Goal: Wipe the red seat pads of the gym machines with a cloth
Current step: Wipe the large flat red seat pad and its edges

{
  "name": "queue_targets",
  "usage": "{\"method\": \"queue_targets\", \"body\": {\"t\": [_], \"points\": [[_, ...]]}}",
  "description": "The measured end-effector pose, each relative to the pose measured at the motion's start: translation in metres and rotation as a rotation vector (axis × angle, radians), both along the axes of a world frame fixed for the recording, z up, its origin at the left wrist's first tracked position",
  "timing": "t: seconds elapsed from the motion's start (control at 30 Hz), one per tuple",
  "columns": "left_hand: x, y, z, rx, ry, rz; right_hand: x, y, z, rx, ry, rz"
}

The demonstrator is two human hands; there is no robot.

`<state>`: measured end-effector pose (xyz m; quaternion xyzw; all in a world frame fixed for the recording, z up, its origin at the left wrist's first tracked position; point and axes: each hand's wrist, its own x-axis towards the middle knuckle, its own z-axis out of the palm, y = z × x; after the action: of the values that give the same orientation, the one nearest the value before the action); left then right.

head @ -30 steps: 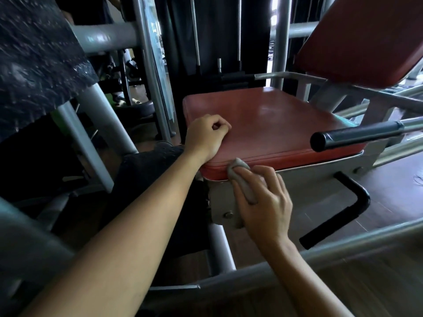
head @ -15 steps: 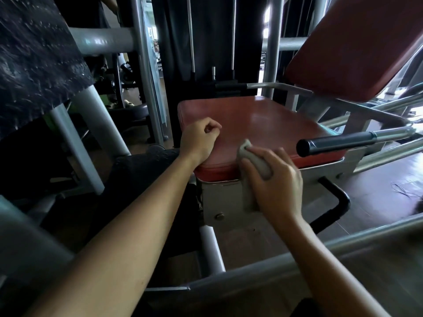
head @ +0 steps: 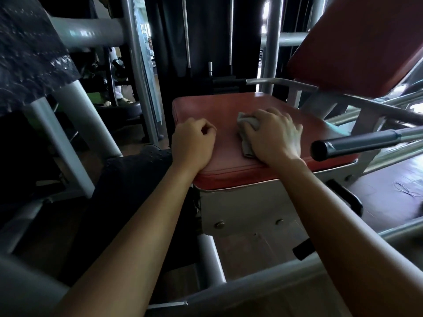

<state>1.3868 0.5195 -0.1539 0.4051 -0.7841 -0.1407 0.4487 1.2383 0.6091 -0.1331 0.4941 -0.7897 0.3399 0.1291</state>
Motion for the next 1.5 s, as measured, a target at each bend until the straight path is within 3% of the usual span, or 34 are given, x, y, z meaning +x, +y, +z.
{"method": "queue_targets", "body": {"t": [0.6, 0.77, 0.9, 1.0, 1.13, 1.3, 1.5], "points": [[0.004, 0.008, -0.005, 0.029, 0.085, -0.053, -0.006, -0.005, -0.013, -0.156, 0.011, -0.018], [0.005, 0.009, -0.004, 0.024, 0.027, -0.001, 0.001, 0.001, -0.005, -0.013, -0.044, -0.004], [0.006, 0.017, 0.008, 0.070, -0.144, 0.053, 0.010, 0.000, 0.018, 0.204, 0.009, -0.057], [0.010, 0.019, 0.033, 0.151, -0.383, 0.014, 0.009, -0.007, 0.050, 0.530, -0.080, -0.024], [0.024, 0.027, 0.109, 0.478, -0.617, -0.056, 0.005, -0.006, 0.119, 0.797, -0.281, 0.062], [0.058, 0.057, 0.228, 0.479, -0.674, -0.049, 0.011, 0.037, 0.247, 0.799, -0.340, 0.178], [0.084, 0.111, 0.384, 0.391, -0.698, -0.007, 0.022, 0.096, 0.416, 0.643, -0.403, 0.301]]}}
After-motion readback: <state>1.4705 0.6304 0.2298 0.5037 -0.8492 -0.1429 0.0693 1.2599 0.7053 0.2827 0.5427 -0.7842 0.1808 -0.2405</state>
